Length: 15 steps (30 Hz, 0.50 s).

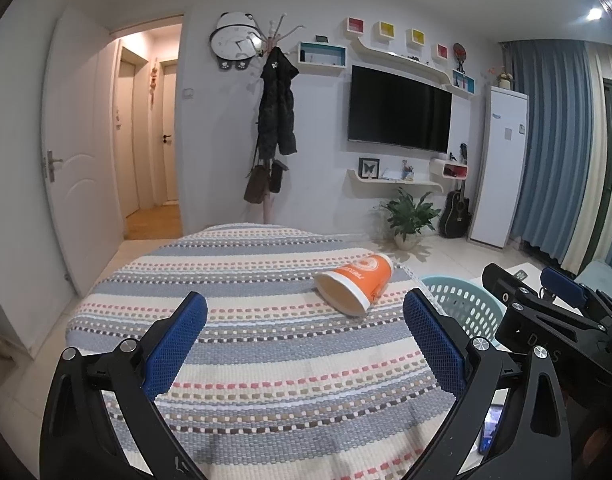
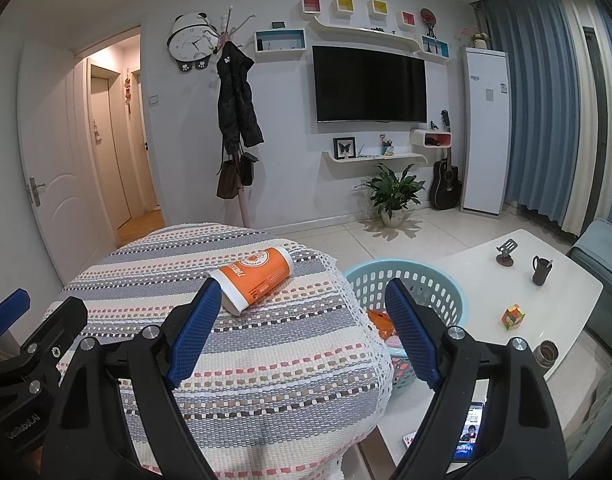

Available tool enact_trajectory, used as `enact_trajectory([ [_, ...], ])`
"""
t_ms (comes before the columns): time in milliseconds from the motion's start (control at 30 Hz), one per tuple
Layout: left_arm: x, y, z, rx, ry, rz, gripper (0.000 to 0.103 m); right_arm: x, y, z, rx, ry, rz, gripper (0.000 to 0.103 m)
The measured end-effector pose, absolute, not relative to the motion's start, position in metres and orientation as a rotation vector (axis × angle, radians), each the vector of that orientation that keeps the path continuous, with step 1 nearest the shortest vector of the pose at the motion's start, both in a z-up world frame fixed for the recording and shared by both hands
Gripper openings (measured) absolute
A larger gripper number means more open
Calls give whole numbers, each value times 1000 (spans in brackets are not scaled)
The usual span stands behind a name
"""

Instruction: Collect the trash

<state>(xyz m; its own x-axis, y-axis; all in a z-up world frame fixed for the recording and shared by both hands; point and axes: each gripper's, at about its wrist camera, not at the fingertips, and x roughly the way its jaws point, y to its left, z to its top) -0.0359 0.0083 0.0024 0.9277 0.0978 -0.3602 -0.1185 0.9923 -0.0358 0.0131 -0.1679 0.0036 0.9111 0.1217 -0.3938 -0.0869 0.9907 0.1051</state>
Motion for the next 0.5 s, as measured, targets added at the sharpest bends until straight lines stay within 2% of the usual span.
enact_trajectory([
  [500, -42, 6, 2, -33, 335, 129, 95, 12, -165, 2, 83, 414, 116, 80],
])
